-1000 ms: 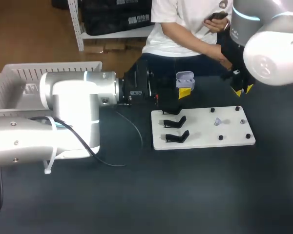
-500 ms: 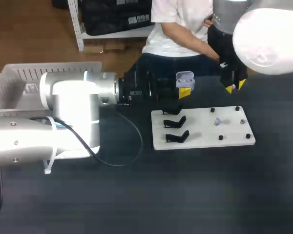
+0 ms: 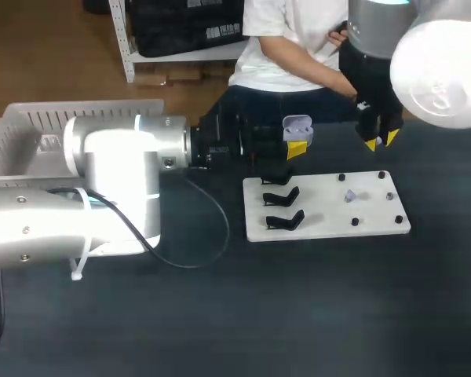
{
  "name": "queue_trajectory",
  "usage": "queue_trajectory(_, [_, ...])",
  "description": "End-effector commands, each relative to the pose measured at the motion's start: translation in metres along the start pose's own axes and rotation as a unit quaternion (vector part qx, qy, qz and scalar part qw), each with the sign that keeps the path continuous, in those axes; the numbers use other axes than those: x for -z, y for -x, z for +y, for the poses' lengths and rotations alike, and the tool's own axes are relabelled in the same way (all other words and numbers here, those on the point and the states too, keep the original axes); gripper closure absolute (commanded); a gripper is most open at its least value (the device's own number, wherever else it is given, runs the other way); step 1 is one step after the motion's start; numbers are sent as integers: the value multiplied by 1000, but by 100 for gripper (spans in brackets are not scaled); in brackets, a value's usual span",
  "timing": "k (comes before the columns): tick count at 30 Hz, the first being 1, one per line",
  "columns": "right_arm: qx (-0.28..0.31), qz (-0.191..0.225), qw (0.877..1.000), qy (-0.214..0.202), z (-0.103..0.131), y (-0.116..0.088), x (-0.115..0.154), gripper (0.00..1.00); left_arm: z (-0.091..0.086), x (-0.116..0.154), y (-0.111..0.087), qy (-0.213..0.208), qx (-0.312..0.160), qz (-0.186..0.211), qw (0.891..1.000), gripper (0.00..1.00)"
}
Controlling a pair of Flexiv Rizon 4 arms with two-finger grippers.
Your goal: Pick up each earbud case from the left stands, insert the matching earbuds, close the lid, and place the case in the box.
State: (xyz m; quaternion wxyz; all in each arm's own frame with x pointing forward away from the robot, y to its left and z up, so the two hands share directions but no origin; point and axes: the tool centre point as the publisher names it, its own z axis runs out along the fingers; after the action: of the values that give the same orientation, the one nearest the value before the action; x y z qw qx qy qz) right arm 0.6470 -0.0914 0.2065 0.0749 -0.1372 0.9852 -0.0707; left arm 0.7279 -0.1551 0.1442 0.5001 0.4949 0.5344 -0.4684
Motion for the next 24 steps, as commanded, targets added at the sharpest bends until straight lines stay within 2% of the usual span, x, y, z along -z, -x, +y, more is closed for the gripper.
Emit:
queue_trajectory(1, [-219, 53, 974, 25, 8, 12, 1, 100, -3, 0, -2, 5, -3, -4, 1000, 100])
queue_trajectory(2, [-234, 52, 970, 42, 11, 14, 4, 100, -3, 0, -2, 5, -3, -4, 1000, 100])
queue_trajectory(3, [-261, 54, 963, 31, 13, 15, 7, 100, -3, 0, -2, 5, -3, -4, 1000, 100])
queue_trajectory(4, [-264, 50, 962, 35, 16, 16, 9, 100, -3, 0, -2, 5, -3, -4, 1000, 100])
queue_trajectory(5, [-293, 47, 955, 26, 17, 17, 11, 100, -3, 0, -2, 5, -3, -4, 1000, 100])
queue_trajectory(6, [-295, 45, 954, 30, 17, 18, 13, 100, -3, 0, -2, 5, -3, -4, 1000, 100])
queue_trajectory(7, [-321, 43, 946, 33, 17, 18, 14, 100, -3, 0, -2, 5, -3, -4, 1000, 100])
queue_trajectory(10, [-341, 39, 939, 29, 18, 18, 17, 100, -3, 0, -2, 5, -3, -4, 1000, 100])
queue_trajectory(11, [-331, 40, 942, 38, 20, 19, 18, 100, -3, 0, -2, 5, -3, -4, 1000, 100])
queue_trajectory(12, [-346, 33, 937, 32, 20, 18, 19, 100, -3, 0, -2, 5, -3, -4, 1000, 100])
queue_trajectory(13, [-334, 29, 942, 23, 21, 18, 21, 100, -3, 0, -2, 5, -3, -4, 1000, 100])
queue_trajectory(15, [-334, 31, 942, 30, 23, 18, 21, 100, -3, 0, -2, 5, -3, -4, 1000, 100])
queue_trajectory(16, [-323, 33, 945, 28, 24, 18, 22, 100, -3, 0, -2, 5, -3, -4, 1000, 100])
queue_trajectory(17, [-332, 32, 942, 26, 25, 18, 22, 100, -3, 0, -2, 5, -3, -4, 1000, 100])
queue_trajectory(20, [-319, 29, 947, 20, 26, 18, 22, 100, -3, 0, -2, 5, -3, -4, 1000, 100])
queue_trajectory(24, [-299, 19, 954, -9, 29, 19, 22, 100, -3, 0, -2, 5, -3, -4, 1000, 100])
